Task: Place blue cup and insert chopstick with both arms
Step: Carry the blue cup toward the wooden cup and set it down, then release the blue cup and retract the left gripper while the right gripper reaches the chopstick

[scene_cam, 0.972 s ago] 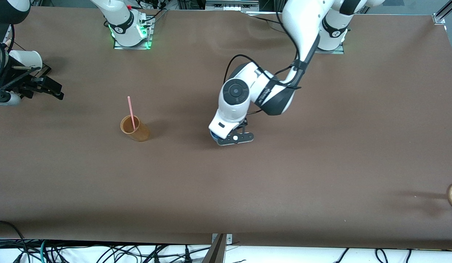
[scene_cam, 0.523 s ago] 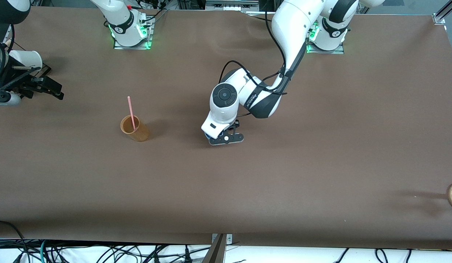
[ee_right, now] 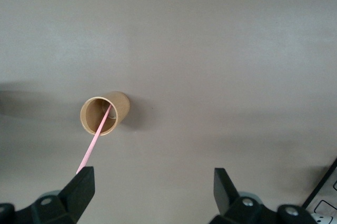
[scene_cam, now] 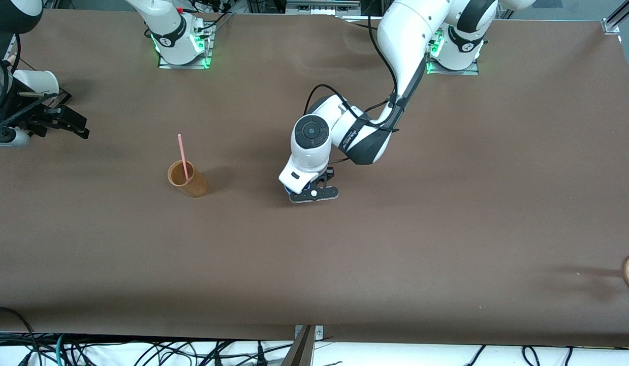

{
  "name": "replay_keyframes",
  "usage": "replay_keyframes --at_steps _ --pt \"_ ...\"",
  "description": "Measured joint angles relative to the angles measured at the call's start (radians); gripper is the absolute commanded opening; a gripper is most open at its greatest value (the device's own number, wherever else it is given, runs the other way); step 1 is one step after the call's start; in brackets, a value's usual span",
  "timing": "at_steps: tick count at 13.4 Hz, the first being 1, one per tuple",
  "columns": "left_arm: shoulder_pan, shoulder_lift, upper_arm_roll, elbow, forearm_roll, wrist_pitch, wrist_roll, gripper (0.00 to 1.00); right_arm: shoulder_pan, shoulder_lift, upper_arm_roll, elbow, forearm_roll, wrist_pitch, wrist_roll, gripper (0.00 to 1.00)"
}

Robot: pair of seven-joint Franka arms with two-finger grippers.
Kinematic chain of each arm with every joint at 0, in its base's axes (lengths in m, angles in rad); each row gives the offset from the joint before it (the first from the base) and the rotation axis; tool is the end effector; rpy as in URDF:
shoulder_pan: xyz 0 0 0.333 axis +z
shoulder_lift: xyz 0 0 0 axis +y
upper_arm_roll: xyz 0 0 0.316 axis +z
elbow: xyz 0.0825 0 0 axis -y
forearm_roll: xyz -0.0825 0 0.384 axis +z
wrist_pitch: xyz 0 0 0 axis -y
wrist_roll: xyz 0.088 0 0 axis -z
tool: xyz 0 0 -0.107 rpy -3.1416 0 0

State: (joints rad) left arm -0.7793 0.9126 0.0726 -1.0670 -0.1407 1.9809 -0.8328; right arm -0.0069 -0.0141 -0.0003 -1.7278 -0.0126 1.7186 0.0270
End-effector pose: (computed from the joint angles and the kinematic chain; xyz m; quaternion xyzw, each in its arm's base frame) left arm 0.5705 -0.5232 0.2783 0.9964 0.0768 -0.0238 0.0269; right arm 0.5584 -0.0052 0.5705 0.9998 -0.0162 0.0025 0.0062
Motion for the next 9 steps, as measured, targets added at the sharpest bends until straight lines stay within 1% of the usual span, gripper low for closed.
replay_keyframes --at_steps 3,5,7,9 --pt "0.024 -0.032 0.005 0.01 0.0 -0.064 0.041 1.0 0.0 0.0 0.001 0.001 0.006 0.0 0.001 1.0" --pt "0.059 -0.063 0.008 0.016 0.0 -0.114 0.074 1.0 0.008 0.001 0.002 0.001 0.008 -0.002 0.001 1.0" --pt "0.105 -0.103 0.009 0.022 0.0 -0.16 0.119 1.0 0.022 0.008 0.006 0.0 0.01 -0.015 0.002 1.0" --pt "0.148 -0.162 0.011 0.028 0.0 -0.171 0.174 1.0 0.037 0.027 0.019 -0.002 0.015 -0.022 0.006 1.0"
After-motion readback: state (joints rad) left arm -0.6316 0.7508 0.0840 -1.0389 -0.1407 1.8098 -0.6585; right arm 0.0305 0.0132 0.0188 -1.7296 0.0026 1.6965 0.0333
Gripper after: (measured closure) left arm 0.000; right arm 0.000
